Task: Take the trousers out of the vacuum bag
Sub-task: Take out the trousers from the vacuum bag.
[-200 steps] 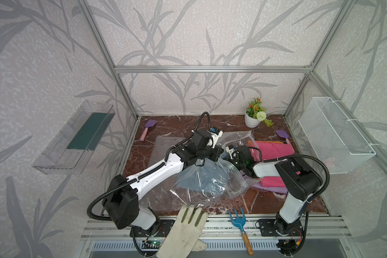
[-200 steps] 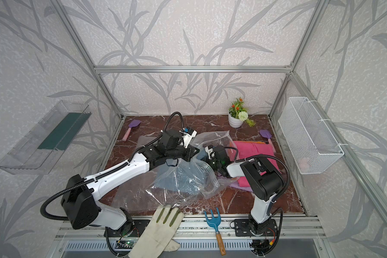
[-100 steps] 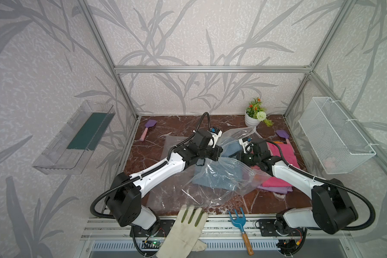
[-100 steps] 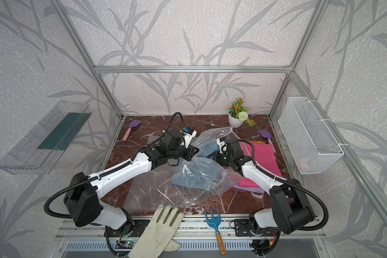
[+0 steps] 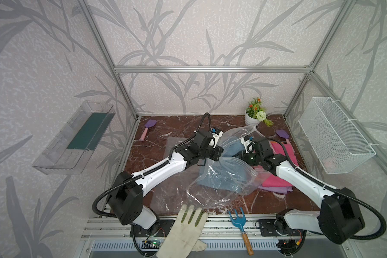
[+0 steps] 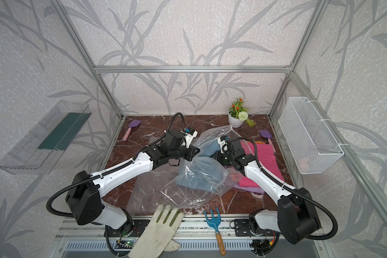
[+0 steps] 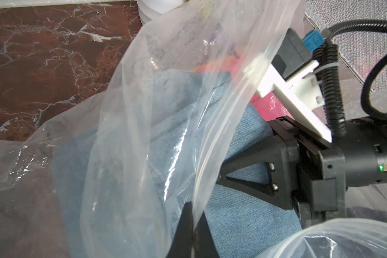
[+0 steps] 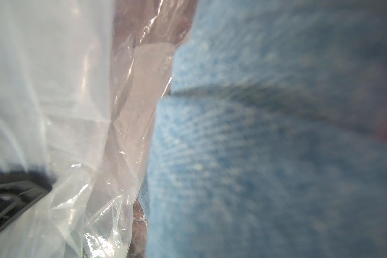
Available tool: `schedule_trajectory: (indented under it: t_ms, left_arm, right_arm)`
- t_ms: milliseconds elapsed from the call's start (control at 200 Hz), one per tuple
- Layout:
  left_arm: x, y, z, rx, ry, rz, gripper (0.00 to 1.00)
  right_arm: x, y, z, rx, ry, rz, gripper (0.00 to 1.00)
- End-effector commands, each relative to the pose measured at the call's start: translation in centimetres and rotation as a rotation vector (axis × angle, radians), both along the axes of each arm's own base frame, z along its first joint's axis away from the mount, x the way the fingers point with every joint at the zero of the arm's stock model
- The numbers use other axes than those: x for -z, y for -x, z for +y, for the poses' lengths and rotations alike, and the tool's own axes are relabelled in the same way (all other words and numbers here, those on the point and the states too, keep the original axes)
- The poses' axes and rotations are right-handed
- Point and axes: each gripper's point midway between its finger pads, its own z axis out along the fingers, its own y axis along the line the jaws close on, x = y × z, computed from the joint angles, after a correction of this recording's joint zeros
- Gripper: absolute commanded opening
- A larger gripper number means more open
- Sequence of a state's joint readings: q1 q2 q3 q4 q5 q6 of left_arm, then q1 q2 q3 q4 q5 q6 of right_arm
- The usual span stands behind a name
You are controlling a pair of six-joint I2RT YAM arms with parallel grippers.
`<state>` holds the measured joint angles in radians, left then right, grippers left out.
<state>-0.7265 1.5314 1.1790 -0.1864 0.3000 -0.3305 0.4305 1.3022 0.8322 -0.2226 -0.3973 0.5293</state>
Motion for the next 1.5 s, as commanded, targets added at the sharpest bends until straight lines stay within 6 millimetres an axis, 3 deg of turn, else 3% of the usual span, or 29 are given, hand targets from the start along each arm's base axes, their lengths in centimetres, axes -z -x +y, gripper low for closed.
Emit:
schedule_trajectory:
  t_ms: [0,245,550,865,1250,1345,1495]
  left_arm:
    - [-1.8,-0.3,-1.1,0.024,0.045,-0.016,0.00]
    - [-0.9,-0.3,-1.4,0.030,0.005,-0.018,0.00]
    - [0.1,-0.4,-0.8,0.013,-0.032,-0.038,0.00]
    - [1.7,-0.8,-0.7,0.004,-0.077,-0.029,0.00]
    - [3.4,-1.4,-0.8,-0.015,-0.107,-0.006,0.00]
    - [3.2,-1.4,-1.0,-0.015,-0.090,-0.003,0.00]
    - [2.2,-1.7,-1.4,-0.025,-0.059,-0.005,0.00]
  right_arm:
    - [-2.7,-0.3,2.5,-0.070,-0.037,-0.087,0.06]
    - [-2.2,-1.3,2.6,-0.103,0.060,-0.090,0.06]
    - [-3.8,-3.5,0.0,-0.073,0.102,-0.126,0.06]
    - [-8.5,-3.5,-1.5,-0.063,-0.038,-0.181,0.06]
    - [-13.2,-2.3,-4.3,-0.030,0.021,-0.284,0.06]
    - [-12.7,-2.0,-4.4,-0.029,0.024,-0.272,0.06]
    - [-10.1,-1.4,-4.0,-0.028,-0.012,-0.205,0.05]
